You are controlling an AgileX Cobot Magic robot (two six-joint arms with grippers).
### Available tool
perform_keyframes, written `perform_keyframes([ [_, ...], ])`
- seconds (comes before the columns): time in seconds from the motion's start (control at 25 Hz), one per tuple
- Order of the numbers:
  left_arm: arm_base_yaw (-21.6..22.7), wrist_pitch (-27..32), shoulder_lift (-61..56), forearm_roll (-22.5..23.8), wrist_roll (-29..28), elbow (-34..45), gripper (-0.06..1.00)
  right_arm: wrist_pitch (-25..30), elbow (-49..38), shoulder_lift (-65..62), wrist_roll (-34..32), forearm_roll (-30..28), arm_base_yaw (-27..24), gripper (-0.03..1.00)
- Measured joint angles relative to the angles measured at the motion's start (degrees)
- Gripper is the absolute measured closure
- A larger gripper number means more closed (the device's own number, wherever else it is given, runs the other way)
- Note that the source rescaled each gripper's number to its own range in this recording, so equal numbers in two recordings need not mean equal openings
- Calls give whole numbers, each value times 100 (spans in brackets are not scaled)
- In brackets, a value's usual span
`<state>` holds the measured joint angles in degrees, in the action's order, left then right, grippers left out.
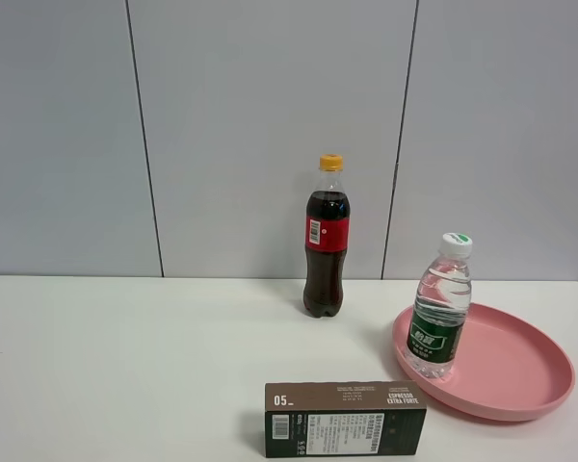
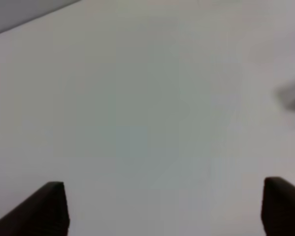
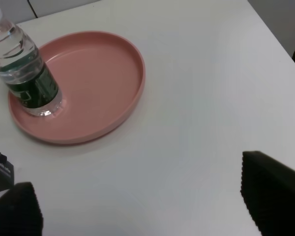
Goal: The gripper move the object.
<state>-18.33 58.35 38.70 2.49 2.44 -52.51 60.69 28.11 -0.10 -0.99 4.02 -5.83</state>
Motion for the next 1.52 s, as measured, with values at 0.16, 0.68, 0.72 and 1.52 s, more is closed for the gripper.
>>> perform_keyframes([
  [0.16,24,164,-1385,132,-244,525,40,0,0,0,0,0,0,-3],
  [0.68,24,1033,-3686,987,-1208,1303,40,0,0,0,0,0,0,-3],
  [0.72,24,1038,-3734,957,-1215,1347,40,0,0,0,0,0,0,-3],
  [1.52,2520,208,-3894,-249,212,2352,40,0,0,0,0,0,0,-3],
])
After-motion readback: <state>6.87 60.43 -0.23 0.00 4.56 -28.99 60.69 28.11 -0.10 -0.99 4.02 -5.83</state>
